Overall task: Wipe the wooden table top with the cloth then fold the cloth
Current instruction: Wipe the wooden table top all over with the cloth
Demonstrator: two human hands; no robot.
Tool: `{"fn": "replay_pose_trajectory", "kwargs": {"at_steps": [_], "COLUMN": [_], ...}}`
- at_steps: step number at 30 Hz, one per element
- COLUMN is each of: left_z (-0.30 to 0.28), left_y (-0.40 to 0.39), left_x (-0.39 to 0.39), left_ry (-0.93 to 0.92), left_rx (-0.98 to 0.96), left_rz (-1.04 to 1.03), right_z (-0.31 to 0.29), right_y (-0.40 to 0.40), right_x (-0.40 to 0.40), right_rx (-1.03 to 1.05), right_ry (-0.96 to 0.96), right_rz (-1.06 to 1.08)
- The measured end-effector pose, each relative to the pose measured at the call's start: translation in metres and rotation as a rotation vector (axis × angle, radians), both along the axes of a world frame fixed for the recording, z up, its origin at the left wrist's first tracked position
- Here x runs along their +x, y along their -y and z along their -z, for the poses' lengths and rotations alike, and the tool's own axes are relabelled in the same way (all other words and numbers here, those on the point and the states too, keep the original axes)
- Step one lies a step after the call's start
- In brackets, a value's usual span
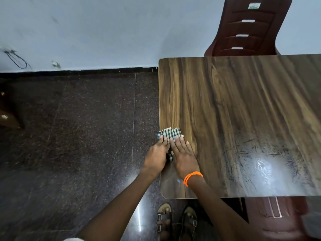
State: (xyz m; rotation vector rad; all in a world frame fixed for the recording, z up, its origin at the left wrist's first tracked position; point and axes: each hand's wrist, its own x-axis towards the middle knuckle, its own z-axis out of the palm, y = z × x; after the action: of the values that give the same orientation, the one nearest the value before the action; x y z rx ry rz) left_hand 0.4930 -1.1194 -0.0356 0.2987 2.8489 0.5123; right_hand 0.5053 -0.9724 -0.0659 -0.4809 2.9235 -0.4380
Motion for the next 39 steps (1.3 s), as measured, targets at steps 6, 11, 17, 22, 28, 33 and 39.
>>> {"fn": "replay_pose_trajectory", "kwargs": {"at_steps": [6, 11, 17, 22, 28, 33, 39], "left_z": [0.001, -0.003, -0.012, -0.015, -0.011, -0.006, -0.006], "left_y": [-0.018, -0.060, -0.082, -0.049, -0.002, 0.006, -0.019], "left_x": [0.065, 0.067, 0.012, -0.012, 0.025, 0.084, 0.134], "left_ry": [0.027, 0.026, 0.082, 0.085, 0.089, 0.094, 0.117], "left_rx": [0.076, 0.035, -0.014, -0.009, -0.031, 0.020, 0.029], "left_rz": [-0.006, 0.082, 0.052, -0.031, 0.001, 0.017, 0.024], "right_z": [-0.002, -0.011, -0.007, -0.001, -0.009, -0.014, -0.014], "right_y": [-0.021, -0.058, -0.076, -0.038, 0.008, 0.014, -0.017], "right_x": [0.066, 0.079, 0.029, -0.001, 0.035, 0.095, 0.141], "right_rx": [0.043, 0.057, 0.016, -0.003, -0.045, -0.065, -0.045], "right_ry": [0.019, -0.008, 0.030, 0.048, 0.052, 0.051, 0.083], "right_rz": [0.018, 0.081, 0.195, 0.174, 0.093, 0.091, 0.080]}}
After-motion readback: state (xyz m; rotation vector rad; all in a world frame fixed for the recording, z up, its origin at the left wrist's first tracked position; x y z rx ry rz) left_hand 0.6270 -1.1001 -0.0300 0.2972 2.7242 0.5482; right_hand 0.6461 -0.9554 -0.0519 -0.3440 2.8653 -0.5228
